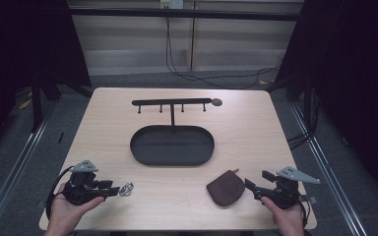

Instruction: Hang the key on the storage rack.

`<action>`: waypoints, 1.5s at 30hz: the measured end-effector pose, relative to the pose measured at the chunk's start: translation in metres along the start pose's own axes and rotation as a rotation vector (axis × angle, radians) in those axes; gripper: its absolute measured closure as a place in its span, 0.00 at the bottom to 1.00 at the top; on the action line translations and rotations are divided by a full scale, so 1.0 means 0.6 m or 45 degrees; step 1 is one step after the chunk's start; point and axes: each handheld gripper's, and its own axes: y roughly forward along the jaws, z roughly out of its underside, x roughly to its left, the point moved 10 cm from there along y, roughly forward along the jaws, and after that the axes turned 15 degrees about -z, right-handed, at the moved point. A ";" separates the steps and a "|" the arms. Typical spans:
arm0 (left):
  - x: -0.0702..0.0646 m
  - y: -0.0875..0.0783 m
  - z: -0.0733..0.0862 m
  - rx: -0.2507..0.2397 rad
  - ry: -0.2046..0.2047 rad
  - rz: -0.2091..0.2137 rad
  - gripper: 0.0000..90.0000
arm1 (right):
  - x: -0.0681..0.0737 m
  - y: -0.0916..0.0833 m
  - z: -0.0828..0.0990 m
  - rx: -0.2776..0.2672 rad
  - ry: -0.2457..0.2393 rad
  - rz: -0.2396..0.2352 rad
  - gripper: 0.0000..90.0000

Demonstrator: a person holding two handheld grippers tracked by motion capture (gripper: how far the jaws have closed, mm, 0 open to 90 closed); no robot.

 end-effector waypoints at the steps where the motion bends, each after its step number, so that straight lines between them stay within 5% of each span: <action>1: -0.001 0.000 -0.002 0.010 0.027 0.007 0.65 | 0.000 0.000 0.000 0.004 -0.001 -0.001 0.22; 11: -0.001 0.016 -0.016 0.098 0.153 0.007 0.76 | 0.001 0.001 0.002 0.012 0.005 -0.008 0.22; 33: 0.001 0.062 -0.013 0.339 0.178 0.041 0.76 | 0.001 0.009 0.008 0.056 0.018 -0.028 0.22; 45: -0.013 0.077 -0.011 0.425 0.292 0.040 0.80 | 0.000 0.010 0.010 0.064 0.026 -0.031 0.22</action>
